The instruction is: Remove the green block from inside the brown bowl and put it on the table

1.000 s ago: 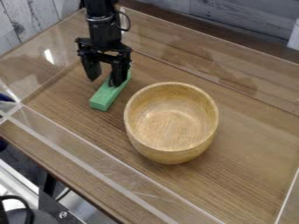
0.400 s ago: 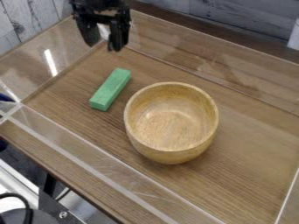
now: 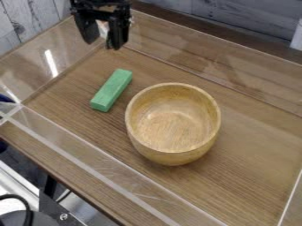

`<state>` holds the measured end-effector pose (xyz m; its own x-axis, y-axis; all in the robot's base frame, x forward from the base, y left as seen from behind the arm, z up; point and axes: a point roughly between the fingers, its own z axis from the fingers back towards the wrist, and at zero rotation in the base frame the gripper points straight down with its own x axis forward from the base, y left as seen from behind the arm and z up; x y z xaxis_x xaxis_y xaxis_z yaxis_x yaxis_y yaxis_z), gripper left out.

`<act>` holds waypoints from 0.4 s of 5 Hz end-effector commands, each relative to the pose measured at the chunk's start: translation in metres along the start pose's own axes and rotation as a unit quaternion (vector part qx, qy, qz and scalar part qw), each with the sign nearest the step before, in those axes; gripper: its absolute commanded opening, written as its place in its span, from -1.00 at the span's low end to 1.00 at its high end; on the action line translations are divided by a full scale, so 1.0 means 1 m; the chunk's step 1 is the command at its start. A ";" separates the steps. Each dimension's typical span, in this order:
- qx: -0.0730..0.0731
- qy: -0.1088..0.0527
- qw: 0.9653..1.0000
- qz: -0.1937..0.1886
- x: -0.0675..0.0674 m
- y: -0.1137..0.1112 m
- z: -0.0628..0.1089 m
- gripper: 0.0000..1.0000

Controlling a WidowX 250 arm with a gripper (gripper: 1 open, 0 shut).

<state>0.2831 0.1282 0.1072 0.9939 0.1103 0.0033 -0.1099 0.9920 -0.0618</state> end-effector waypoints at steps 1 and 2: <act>0.014 -0.009 1.000 -0.004 0.004 0.005 -0.001 1.00; 0.018 -0.001 1.000 -0.008 0.004 0.005 -0.018 1.00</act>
<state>0.2800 0.1302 0.0748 0.9941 0.1008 -0.0411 -0.1027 0.9936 -0.0478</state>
